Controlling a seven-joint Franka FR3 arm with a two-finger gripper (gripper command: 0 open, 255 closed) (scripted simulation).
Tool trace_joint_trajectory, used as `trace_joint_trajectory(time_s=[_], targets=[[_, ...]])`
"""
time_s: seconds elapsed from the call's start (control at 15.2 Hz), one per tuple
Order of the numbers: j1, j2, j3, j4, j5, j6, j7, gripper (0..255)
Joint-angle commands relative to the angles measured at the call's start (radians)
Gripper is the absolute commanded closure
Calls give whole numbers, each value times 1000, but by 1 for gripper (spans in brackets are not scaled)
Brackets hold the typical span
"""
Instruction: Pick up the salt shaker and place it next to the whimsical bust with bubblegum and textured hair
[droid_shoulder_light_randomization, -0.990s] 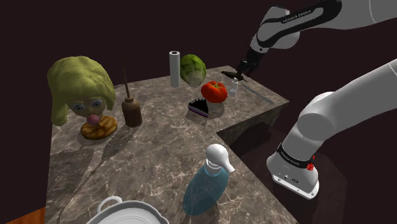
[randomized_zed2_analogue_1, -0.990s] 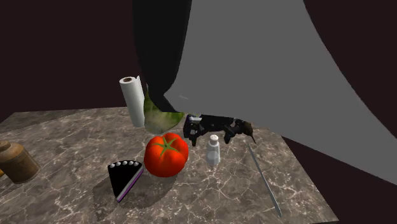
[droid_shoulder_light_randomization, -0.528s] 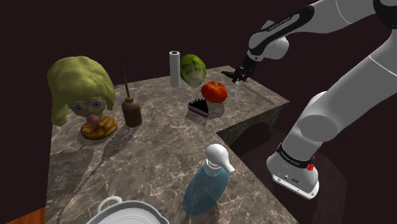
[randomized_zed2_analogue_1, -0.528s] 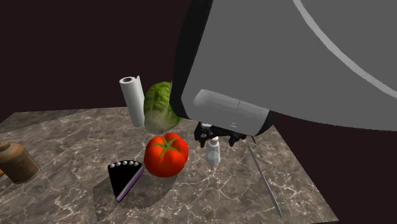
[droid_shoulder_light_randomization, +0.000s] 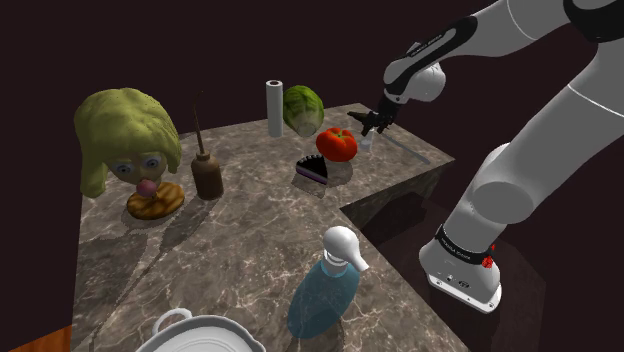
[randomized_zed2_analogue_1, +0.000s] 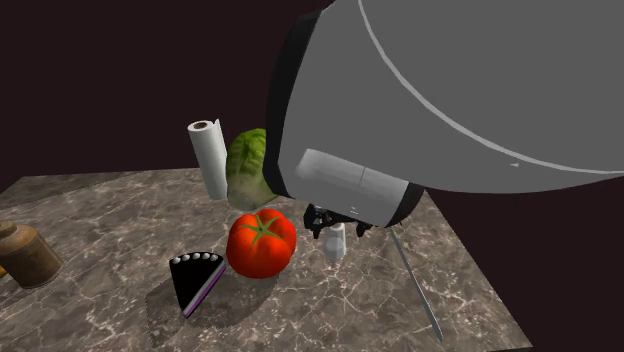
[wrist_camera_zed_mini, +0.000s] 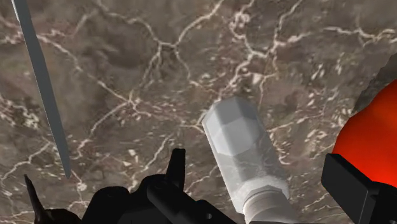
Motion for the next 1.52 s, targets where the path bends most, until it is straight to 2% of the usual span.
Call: trace_joint_trajectory(time_s=[0.0,0.26,0.33,0.92,1.45], targets=[[1,3,-1,0,3,2,-2,0],[1,2,-1,0,3,2,-2,0],[1,2,-1,0,3,2,-2,255],[1,3,-1,0,3,2,-2,255],[-41,-88,39,40,-86,-116,79,255]])
